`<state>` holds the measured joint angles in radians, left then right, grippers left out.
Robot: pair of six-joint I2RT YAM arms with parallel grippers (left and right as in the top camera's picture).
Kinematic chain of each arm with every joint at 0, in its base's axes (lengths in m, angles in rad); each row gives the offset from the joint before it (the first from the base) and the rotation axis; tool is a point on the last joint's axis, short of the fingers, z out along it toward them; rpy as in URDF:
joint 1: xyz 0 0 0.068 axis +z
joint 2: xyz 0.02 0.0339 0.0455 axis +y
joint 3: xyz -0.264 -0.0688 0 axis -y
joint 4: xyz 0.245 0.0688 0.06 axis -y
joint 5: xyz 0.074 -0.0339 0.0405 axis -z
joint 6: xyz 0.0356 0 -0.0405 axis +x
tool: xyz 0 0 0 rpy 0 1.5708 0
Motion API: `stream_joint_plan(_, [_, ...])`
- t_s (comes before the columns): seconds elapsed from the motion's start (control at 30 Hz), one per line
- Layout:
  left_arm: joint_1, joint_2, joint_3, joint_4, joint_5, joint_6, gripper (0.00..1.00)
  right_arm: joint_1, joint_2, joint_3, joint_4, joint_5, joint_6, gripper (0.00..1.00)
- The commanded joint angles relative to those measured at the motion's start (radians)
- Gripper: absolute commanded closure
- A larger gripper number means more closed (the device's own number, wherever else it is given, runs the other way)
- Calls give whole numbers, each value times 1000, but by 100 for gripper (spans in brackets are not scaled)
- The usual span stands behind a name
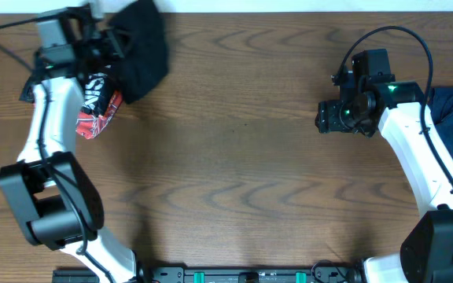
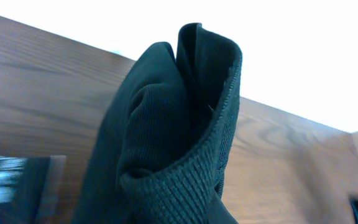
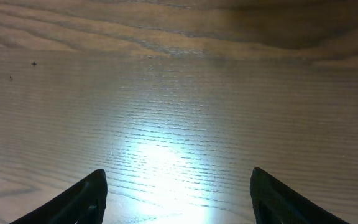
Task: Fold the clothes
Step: 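Carry the black shirt left and place it on the red printed shirt, then press and adjust the black shirt on the stack with the left gripper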
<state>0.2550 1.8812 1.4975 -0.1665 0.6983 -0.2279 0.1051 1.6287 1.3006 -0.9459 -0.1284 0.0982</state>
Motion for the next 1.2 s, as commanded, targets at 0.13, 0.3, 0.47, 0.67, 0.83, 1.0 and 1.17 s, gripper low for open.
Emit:
stream_joint_plan(0.13, [127,-26,41,72,-6,17,94,-9,-7,4,-1,26,-1,28])
stream_joint_plan(0.3, [187,-24,41,99,-101,13,94,-9,-7,4,-1,27,3,29])
stream_joint_plan(0.47, [222,-9,39,79,-233,13,94,-9,-7,4,-2,27,3,29])
stream_joint_plan(0.67, [257,8,38,47,-384,14,94,-9,-7,4,-8,27,2,29])
stream_joint_plan(0.83, [277,38,38,-8,-397,14,90,-9,-7,4,-8,27,2,29])
stream_joint_plan(1.0, [312,44,38,-54,-436,13,0,-9,-7,4,-14,27,2,29])
stream_joint_plan(1.17, [366,-23,38,-29,-485,-34,2,-9,-7,4,-11,28,1,28])
